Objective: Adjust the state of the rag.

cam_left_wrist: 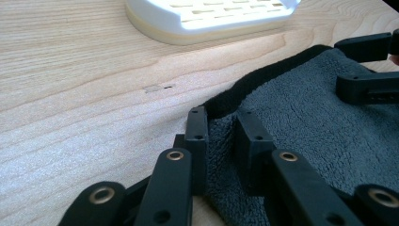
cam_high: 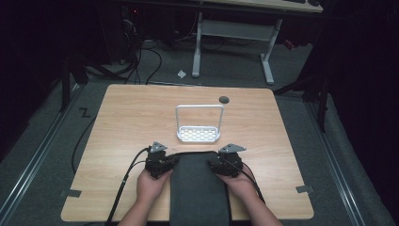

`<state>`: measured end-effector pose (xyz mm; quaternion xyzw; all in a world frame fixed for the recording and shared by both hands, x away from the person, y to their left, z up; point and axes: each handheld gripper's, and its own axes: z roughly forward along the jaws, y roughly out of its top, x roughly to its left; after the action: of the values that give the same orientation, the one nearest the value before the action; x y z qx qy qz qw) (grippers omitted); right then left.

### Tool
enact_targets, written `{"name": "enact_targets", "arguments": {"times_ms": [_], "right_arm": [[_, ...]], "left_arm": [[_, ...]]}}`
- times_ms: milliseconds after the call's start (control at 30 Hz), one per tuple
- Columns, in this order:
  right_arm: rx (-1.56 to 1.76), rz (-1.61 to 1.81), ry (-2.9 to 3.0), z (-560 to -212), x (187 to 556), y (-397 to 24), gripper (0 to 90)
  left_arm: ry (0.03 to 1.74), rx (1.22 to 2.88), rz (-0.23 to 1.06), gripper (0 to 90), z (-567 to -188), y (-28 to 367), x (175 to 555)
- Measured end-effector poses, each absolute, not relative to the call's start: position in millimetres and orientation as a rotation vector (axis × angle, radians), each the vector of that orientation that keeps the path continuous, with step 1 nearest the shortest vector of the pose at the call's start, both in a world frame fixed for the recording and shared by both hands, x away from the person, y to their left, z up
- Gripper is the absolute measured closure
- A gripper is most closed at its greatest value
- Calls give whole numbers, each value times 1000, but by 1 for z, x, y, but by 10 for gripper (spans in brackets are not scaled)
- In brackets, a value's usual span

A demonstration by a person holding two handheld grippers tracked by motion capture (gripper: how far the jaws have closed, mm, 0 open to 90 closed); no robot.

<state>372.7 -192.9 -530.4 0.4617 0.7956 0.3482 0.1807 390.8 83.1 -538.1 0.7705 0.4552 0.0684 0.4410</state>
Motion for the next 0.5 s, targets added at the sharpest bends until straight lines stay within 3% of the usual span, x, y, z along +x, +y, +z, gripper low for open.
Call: {"name": "enact_targets", "arguments": {"times_ms": [333, 500], "right_arm": [[1284, 1009, 2286, -529, 366, -186, 740], [1239, 1002, 2316, -527, 366, -185, 779]], "left_arm": [[1134, 1901, 148, 762, -539, 85, 391], [1131, 1905, 153, 762, -538, 84, 390]]}}
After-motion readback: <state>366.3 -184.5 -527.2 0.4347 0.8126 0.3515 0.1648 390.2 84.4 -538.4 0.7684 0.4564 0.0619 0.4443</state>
